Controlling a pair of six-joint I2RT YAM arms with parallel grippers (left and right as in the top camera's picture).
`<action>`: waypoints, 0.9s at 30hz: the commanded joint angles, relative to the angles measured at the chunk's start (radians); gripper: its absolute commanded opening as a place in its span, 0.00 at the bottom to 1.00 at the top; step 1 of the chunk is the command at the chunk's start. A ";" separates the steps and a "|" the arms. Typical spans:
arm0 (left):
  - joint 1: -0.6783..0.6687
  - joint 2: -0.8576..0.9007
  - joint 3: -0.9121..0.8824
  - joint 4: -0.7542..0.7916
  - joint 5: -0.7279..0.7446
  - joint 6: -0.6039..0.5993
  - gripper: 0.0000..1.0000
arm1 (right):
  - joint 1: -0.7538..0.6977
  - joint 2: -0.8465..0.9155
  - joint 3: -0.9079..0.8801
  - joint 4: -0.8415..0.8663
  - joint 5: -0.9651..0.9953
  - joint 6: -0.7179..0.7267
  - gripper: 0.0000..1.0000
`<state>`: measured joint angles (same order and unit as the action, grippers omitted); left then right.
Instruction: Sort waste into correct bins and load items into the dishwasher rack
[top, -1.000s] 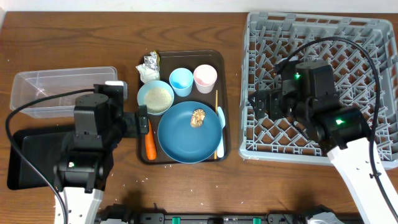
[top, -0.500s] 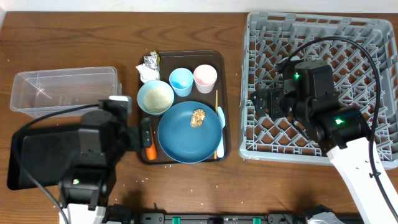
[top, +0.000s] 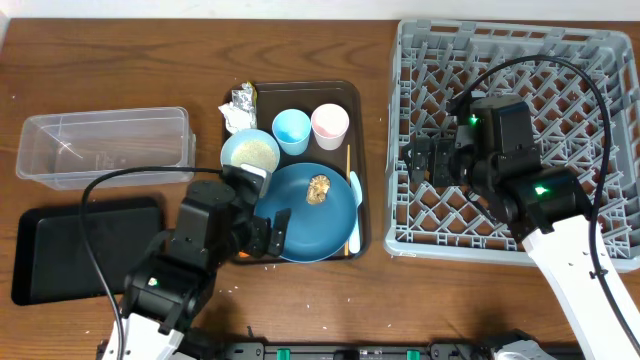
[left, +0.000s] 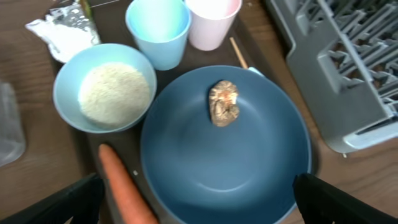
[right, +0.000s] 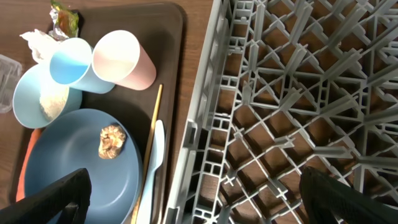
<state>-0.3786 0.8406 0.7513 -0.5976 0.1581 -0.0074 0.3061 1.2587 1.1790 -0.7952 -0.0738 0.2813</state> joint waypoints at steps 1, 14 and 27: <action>-0.005 0.027 0.000 0.021 0.037 -0.016 0.98 | 0.008 0.005 0.003 0.002 0.026 0.010 0.99; 0.001 0.332 0.076 0.108 0.138 -0.076 0.98 | 0.032 0.065 0.003 0.010 0.007 -0.106 0.99; -0.065 0.401 0.077 0.195 0.140 -0.091 0.98 | 0.016 0.071 0.003 0.108 0.022 0.002 0.99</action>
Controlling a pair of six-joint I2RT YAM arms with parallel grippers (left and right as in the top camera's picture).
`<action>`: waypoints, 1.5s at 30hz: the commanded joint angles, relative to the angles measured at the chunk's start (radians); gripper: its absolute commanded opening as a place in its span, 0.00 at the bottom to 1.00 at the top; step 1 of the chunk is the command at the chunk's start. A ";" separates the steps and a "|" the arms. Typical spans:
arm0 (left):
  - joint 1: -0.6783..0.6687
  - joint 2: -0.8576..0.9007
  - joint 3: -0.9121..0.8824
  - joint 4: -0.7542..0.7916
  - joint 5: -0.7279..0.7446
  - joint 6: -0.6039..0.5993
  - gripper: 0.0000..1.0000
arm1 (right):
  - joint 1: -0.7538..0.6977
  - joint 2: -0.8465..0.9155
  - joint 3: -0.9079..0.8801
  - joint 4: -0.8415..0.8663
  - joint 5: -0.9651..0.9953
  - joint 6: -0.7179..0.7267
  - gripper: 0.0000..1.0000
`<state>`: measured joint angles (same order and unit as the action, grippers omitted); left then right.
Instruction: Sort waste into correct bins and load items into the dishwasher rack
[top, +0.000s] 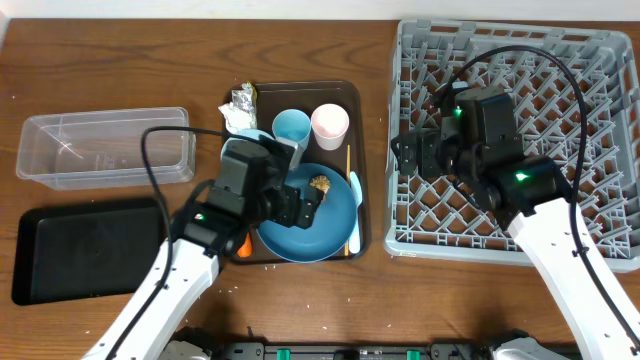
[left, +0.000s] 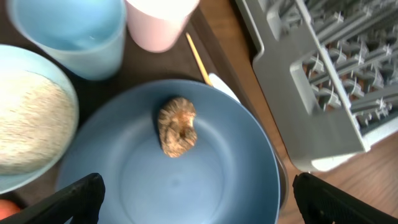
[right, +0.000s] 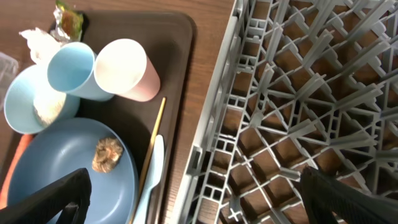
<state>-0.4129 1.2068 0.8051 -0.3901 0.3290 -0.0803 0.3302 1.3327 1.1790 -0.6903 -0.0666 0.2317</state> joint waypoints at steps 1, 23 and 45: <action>-0.049 0.049 0.023 -0.020 -0.069 -0.036 0.98 | -0.013 -0.003 0.003 0.003 0.015 0.057 0.99; -0.164 0.292 0.069 0.033 -0.297 -0.127 0.98 | -0.099 -0.001 0.003 -0.012 0.035 0.105 0.99; -0.166 0.374 0.100 0.079 -0.295 -0.108 0.98 | -0.099 0.029 0.003 -0.026 0.032 0.146 0.99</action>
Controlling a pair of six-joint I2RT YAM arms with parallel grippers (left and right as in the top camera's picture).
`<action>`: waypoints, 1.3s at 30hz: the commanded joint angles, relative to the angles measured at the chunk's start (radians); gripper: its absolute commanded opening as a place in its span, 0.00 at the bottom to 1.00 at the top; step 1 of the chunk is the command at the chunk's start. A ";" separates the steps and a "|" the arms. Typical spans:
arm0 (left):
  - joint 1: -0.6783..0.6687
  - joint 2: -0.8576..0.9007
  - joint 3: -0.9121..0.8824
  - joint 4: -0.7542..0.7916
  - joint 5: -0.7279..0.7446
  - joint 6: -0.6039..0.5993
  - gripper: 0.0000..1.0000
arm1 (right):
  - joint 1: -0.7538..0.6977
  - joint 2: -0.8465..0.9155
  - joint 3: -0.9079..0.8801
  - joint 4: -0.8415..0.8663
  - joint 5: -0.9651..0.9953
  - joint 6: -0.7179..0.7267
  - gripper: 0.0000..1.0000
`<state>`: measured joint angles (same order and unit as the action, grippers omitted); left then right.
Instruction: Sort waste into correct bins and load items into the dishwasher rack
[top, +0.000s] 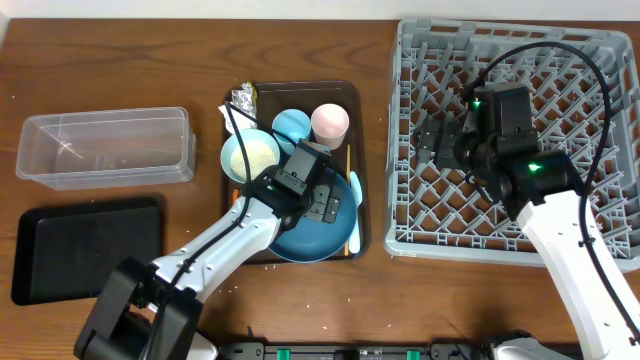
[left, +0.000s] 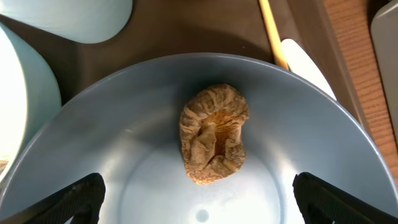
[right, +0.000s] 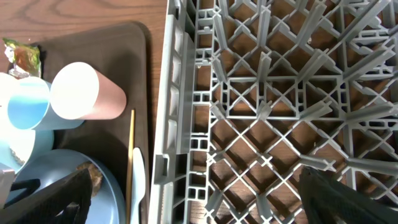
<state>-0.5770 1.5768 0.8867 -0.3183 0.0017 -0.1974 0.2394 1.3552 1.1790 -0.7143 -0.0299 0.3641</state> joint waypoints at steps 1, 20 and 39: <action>-0.003 0.004 0.019 0.014 0.031 0.010 0.98 | -0.008 0.006 0.003 -0.002 -0.005 0.013 0.99; -0.005 -0.005 0.021 -0.029 0.005 0.126 0.96 | 0.030 0.006 0.003 -0.012 -0.008 -0.085 0.99; -0.008 -0.154 0.096 -0.137 -0.052 0.141 0.89 | 0.037 0.006 0.003 0.020 -0.048 -0.088 0.99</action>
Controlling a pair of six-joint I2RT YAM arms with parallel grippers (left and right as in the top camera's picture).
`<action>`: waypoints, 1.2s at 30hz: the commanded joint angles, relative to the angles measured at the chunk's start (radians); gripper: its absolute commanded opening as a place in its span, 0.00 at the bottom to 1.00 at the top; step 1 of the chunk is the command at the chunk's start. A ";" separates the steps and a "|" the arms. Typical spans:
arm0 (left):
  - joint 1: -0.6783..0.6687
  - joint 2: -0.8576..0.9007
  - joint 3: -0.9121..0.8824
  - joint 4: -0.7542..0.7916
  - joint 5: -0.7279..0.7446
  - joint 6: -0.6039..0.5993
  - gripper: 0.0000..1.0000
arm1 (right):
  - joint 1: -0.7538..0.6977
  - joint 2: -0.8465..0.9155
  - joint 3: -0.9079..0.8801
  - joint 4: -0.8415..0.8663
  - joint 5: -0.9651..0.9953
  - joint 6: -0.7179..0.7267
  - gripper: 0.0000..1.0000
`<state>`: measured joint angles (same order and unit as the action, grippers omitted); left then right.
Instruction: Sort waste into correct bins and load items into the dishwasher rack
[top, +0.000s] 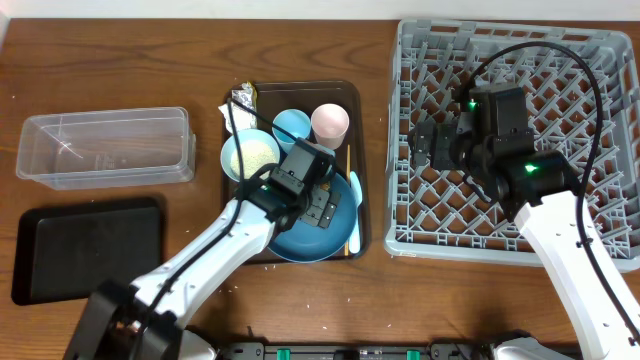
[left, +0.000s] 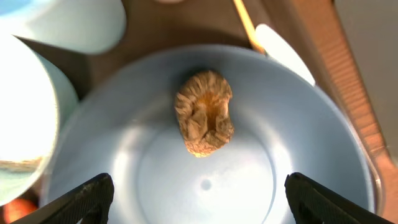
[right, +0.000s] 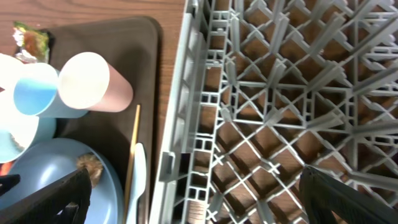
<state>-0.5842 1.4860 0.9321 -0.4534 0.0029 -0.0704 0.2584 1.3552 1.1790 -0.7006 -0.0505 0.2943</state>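
A crumpled brown food scrap (left: 204, 121) lies on the blue plate (left: 155, 168), which sits on the brown tray (top: 300, 88). My left gripper (left: 199, 199) hangs open just above the plate with nothing between its fingers, the scrap just ahead of its fingertips; the overhead view shows the left gripper (top: 322, 208) over the plate's middle. My right gripper (right: 196, 199) is open and empty over the left edge of the grey dishwasher rack (right: 280, 93).
On the tray also stand a rice bowl (top: 250, 153), a blue cup (top: 290, 125), a pink cup (top: 329, 122), a chopstick (top: 348, 165), a white spoon (top: 354, 215), a carrot (left: 18, 208) and a foil wrapper (top: 242, 98). A clear bin (top: 105, 147) and a black tray (top: 85, 247) lie left.
My left gripper, still open, now sits a little farther from the scrap, which looks smaller in its view. The right gripper has shifted slightly toward the tray. Nothing was grasped.
My left gripper was first open at the tray's near left corner by the carrot. It was then over the plate, then close above the scrap, and now a little farther from it. The right gripper stayed open over the rack's left side throughout.
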 joint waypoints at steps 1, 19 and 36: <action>0.000 -0.081 0.055 -0.003 -0.093 0.014 0.89 | 0.018 0.006 0.003 0.009 -0.029 -0.018 0.98; 0.296 -0.012 0.056 0.275 -0.052 -0.047 0.74 | 0.018 0.006 0.003 0.008 -0.067 0.017 0.89; 0.388 0.151 0.433 0.010 0.053 -0.035 0.76 | 0.018 0.006 0.003 0.012 -0.100 0.052 0.92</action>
<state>-0.2218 1.6226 1.2438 -0.3908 0.0315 -0.1074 0.2584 1.3552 1.1790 -0.6903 -0.1390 0.3336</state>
